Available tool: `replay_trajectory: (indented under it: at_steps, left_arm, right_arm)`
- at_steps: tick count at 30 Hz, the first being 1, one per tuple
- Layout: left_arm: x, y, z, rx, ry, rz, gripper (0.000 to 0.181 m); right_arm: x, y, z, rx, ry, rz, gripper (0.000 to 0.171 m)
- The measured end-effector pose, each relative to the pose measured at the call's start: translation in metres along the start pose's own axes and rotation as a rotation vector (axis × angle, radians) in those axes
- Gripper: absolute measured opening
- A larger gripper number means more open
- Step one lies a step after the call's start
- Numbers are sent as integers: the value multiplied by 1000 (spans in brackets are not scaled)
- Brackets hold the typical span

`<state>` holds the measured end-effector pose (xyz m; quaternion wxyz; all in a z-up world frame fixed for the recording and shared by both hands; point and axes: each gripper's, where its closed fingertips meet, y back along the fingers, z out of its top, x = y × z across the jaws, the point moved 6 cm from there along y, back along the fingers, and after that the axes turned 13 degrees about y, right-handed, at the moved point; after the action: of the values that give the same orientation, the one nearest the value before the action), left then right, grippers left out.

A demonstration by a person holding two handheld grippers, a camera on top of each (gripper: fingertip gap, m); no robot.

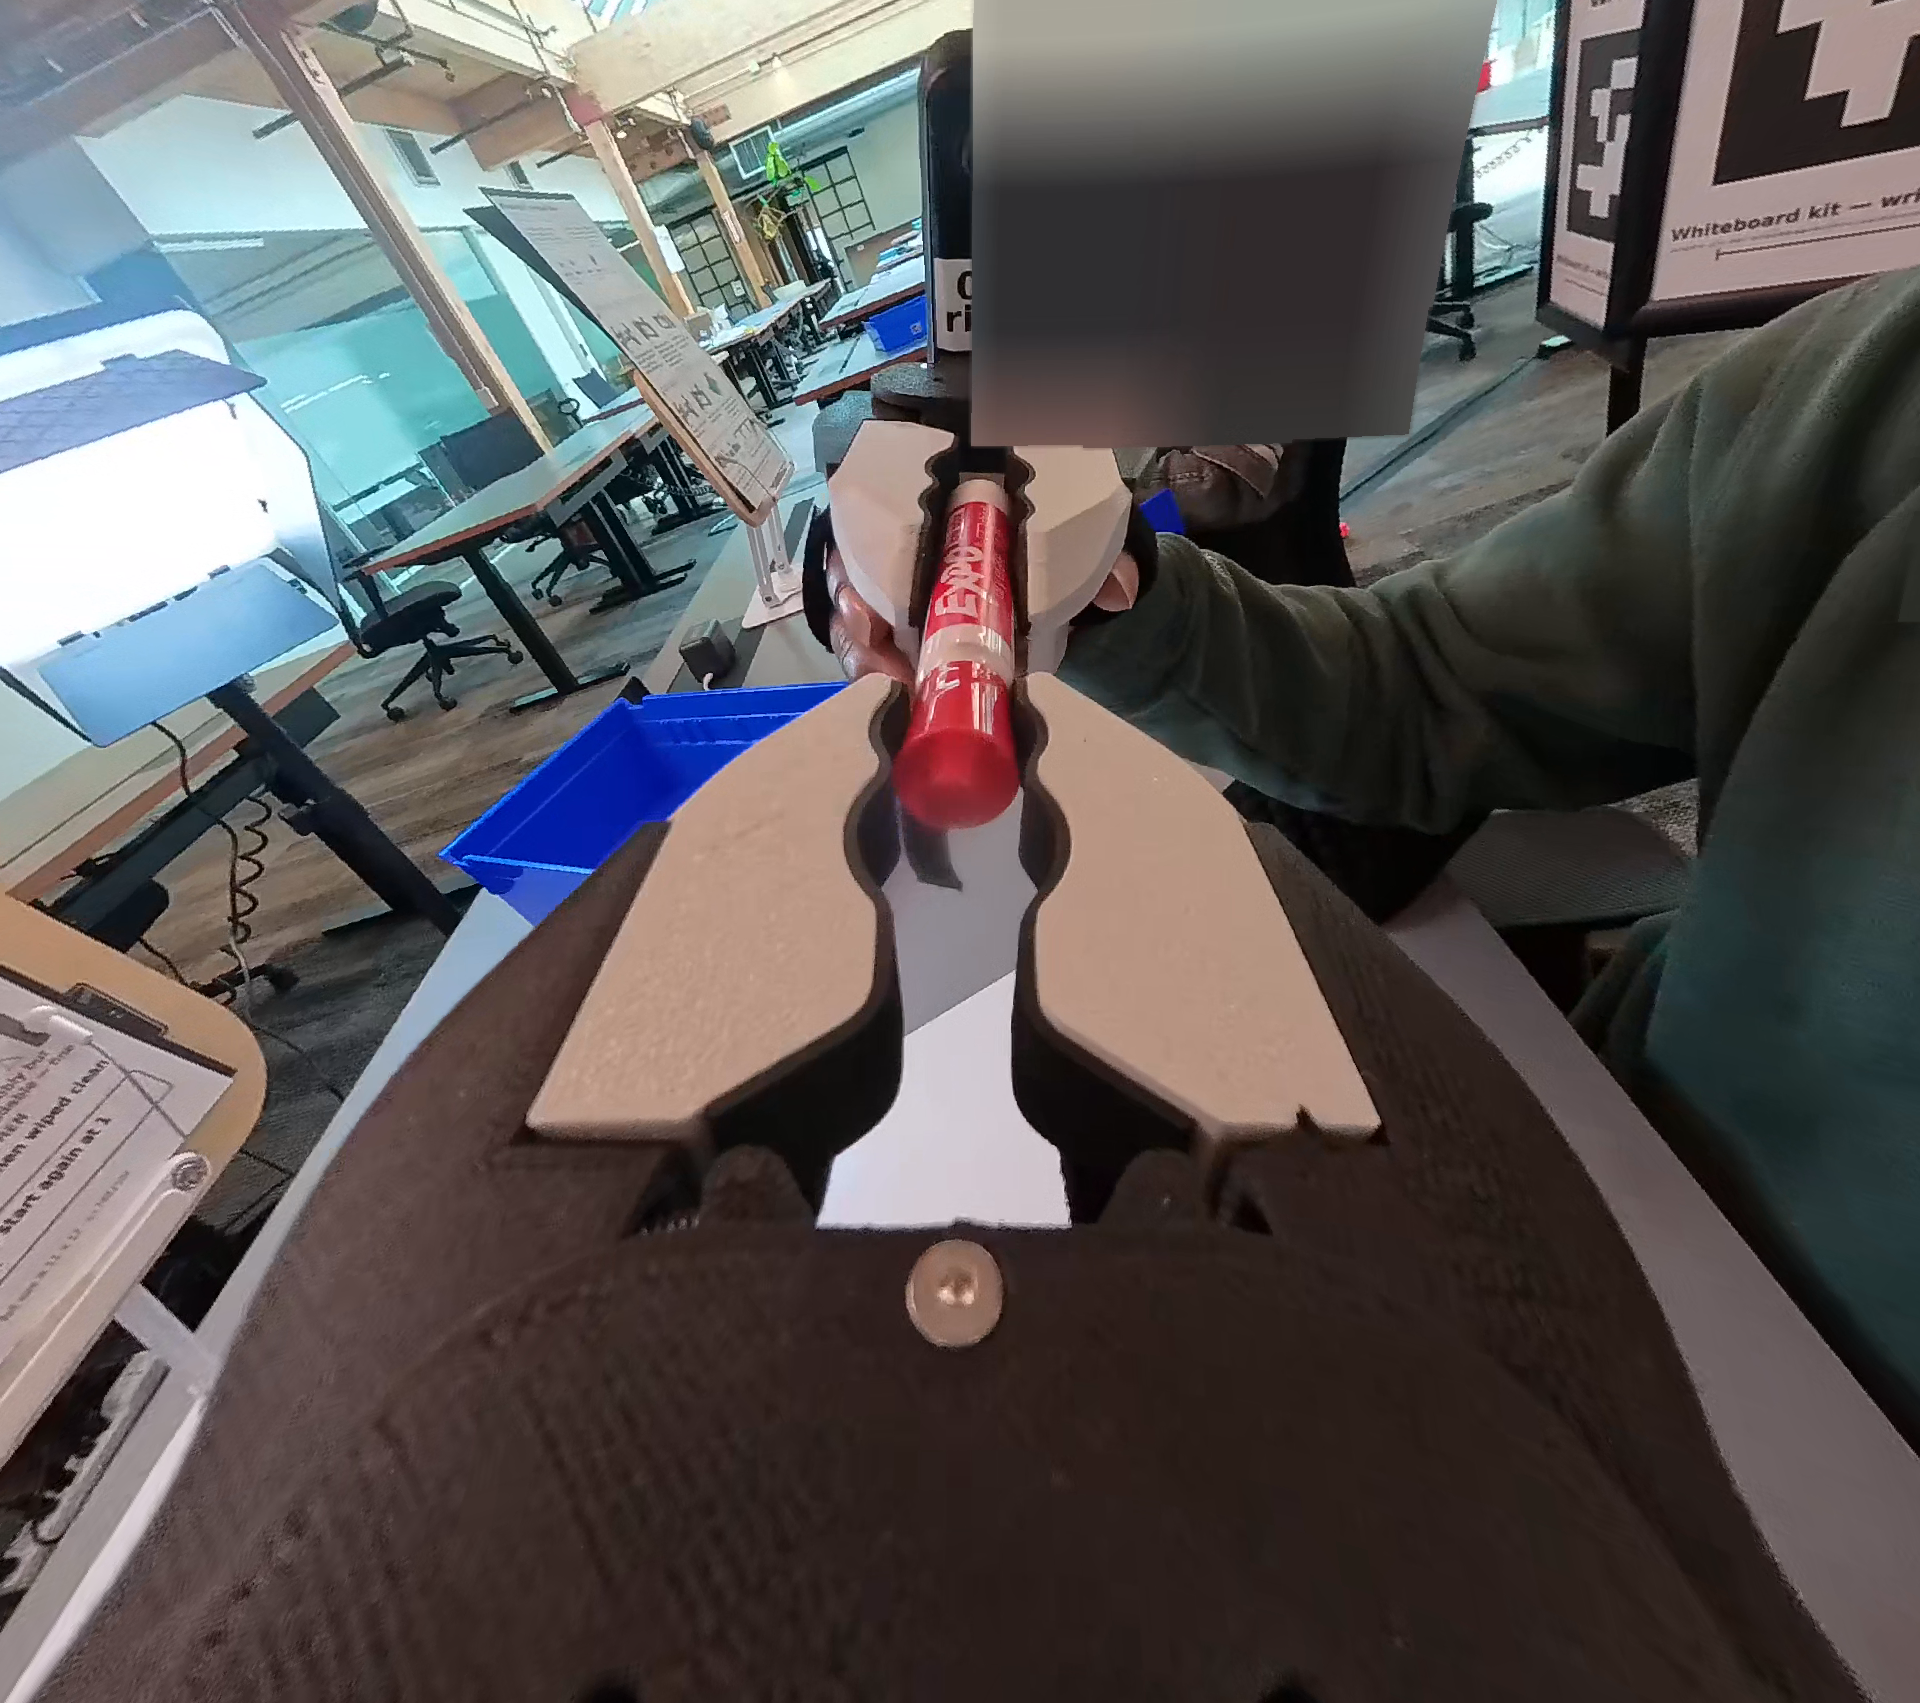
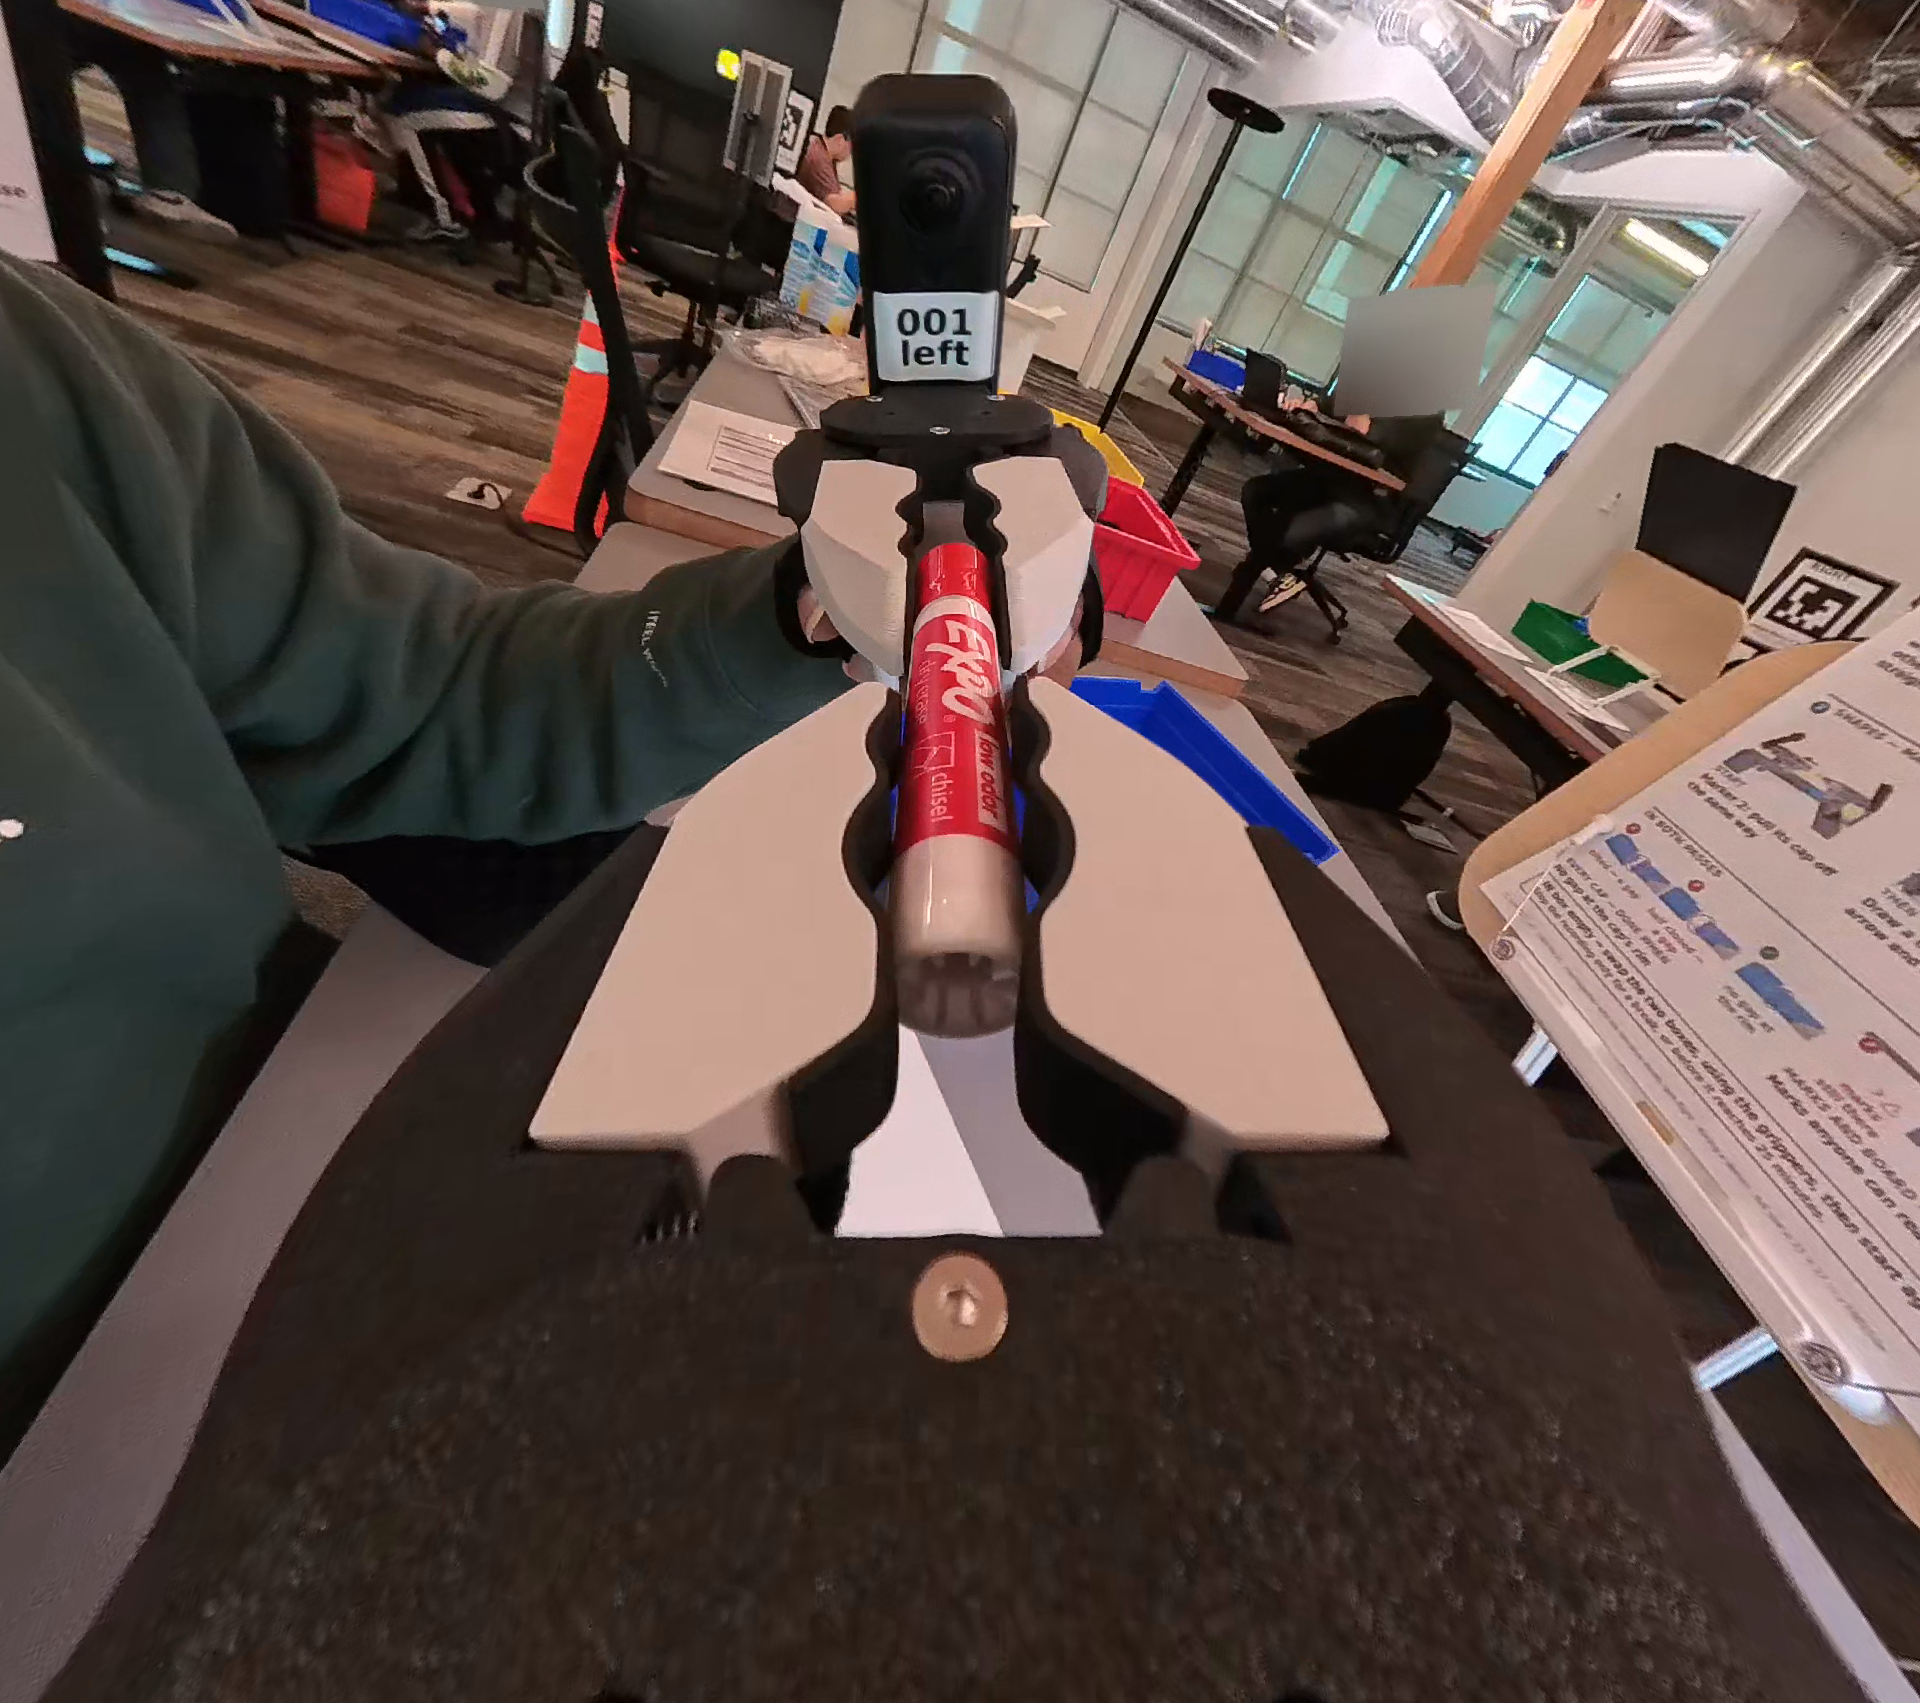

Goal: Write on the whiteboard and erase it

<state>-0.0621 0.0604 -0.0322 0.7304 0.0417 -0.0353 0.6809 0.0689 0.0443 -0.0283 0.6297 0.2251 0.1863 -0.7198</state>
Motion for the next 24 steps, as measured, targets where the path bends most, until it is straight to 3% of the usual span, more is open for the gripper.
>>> replay_trajectory:
  at_steps: [4,8,12,14,19,24]
  left_arm:
    - [3,2,2,-33,74,-28,19]
    - [12,14,6,-95,198,-76,19]
    - [14,10,2,-95,257,-113,19]
    - [12,5,0,-89,270,-139,19]
    - [12,2,-3,-85,278,-150,19]
    - [15,5,-4,-81,288,-135,19]
  right_arm:
    - [2,1,4,-26,19,2,27]
    - [0,1,8,45,37,-31,71]
    - [3,-6,4,138,88,-65,93]
    - [5,-12,2,147,113,-70,91]
    - [2,-14,-1,56,122,-113,50]
    - [-3,-14,-10,21,114,-133,29]
